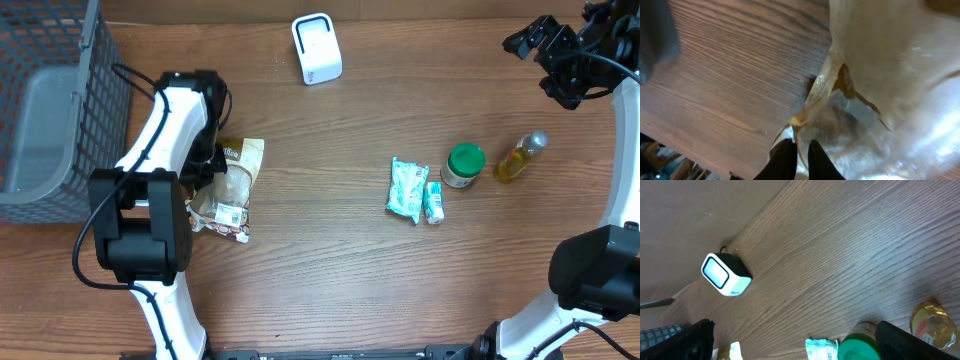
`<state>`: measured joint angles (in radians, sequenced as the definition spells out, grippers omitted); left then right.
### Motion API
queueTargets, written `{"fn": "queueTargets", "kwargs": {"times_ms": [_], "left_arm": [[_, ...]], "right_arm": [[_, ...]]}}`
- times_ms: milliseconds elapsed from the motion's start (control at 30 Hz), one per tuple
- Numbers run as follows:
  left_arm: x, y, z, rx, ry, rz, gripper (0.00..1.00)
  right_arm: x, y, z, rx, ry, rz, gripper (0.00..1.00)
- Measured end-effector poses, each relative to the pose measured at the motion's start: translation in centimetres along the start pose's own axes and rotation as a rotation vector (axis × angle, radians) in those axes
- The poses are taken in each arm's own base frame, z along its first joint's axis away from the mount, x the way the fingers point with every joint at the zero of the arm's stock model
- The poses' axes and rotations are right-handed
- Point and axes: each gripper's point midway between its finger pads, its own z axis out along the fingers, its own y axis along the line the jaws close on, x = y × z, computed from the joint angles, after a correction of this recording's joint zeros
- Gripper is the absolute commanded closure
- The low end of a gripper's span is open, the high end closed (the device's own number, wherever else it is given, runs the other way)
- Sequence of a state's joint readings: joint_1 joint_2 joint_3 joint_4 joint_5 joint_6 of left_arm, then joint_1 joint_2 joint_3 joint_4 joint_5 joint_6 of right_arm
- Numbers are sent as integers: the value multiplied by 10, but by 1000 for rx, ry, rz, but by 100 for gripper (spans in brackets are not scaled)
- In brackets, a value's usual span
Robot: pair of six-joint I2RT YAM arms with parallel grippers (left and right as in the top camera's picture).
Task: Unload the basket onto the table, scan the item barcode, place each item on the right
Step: 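Grasp the brown PanTree bag with the left gripper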
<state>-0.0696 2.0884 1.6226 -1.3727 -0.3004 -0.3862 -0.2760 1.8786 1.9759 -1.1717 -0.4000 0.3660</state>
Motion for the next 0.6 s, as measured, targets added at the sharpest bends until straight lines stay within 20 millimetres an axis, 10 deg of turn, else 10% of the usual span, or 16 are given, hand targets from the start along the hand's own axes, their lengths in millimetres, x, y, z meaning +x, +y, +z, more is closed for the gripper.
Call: {"fn": "queueTargets", "kwargs": {"times_ms": [600], "left_arm": [[43,-52,12,257,190,22,96]], "right_arm": [[0,0,0,0,0,-1,0]]}}
